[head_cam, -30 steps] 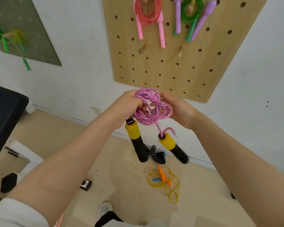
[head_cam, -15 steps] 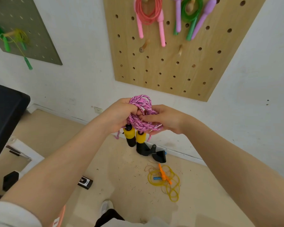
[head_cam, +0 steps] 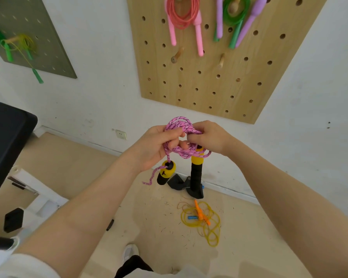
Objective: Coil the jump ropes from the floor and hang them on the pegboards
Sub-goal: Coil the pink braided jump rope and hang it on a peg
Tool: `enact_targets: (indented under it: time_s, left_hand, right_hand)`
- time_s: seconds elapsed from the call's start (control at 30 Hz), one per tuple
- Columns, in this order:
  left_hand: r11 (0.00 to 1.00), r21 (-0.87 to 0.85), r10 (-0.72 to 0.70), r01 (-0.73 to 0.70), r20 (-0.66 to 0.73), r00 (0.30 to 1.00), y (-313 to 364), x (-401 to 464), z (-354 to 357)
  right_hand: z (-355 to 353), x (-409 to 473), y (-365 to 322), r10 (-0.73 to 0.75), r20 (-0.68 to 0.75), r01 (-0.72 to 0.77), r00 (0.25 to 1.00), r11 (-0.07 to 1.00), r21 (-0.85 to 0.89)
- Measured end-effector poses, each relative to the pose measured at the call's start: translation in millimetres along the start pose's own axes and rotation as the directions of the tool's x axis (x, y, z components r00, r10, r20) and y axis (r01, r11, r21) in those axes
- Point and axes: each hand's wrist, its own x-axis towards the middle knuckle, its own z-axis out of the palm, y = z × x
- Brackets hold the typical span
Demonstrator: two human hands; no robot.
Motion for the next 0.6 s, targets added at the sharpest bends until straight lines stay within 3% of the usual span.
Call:
enact_targets:
  time_s: [0.1, 0.2, 0.27, 0.43, 0.5, 0.53, 0.6]
  left_hand:
    - [0.978, 0.205, 0.042, -0.03, -0.054, 0.998, 0.5, 6.4, 5.4]
    - [0.958, 0.285, 0.058, -0.028, -0.095, 0.994, 5.5, 12.6, 1.7]
    - [0.907, 0.421, 0.057, -0.016, -0.086, 0.995, 9.2, 16.3, -3.9]
    - [0.738, 0.675, 0.123, 0.002, -0.137, 0.983, 23.8, 25.9, -13.9]
    - [0.654, 0.755, 0.158, 0.036, -0.183, 0.97, 30.2, 31.3, -20.4]
    - [0.645, 0.763, 0.164, 0.041, -0.191, 0.968, 32.5, 34.1, -25.3]
    - [0.741, 0.672, 0.158, 0.005, -0.181, 0.971, 37.7, 38.3, -37.1]
  right_hand:
    - [11.0, 2.2, -7.0, -0.056, -0.091, 0.054, 0.994, 0.998, -0.025]
    - [12.5, -0.6, -13.7, -0.046, 0.055, 0.031, 0.997, 0.966, 0.256]
    - [9.0, -0.4, -16.8, -0.097, 0.112, 0.054, 0.989, 0.942, 0.332]
    - [6.7, 19.5, -30.3, -0.191, 0.036, 0.18, 0.981, 0.964, 0.198]
    - [8.3, 31.6, -35.7, -0.218, 0.022, 0.216, 0.976, 0.975, 0.059]
    - [9.0, 38.8, -36.5, -0.233, 0.004, 0.233, 0.972, 0.972, -0.015]
    - [9.4, 53.9, -35.6, -0.283, -0.03, 0.277, 0.959, 0.953, -0.125]
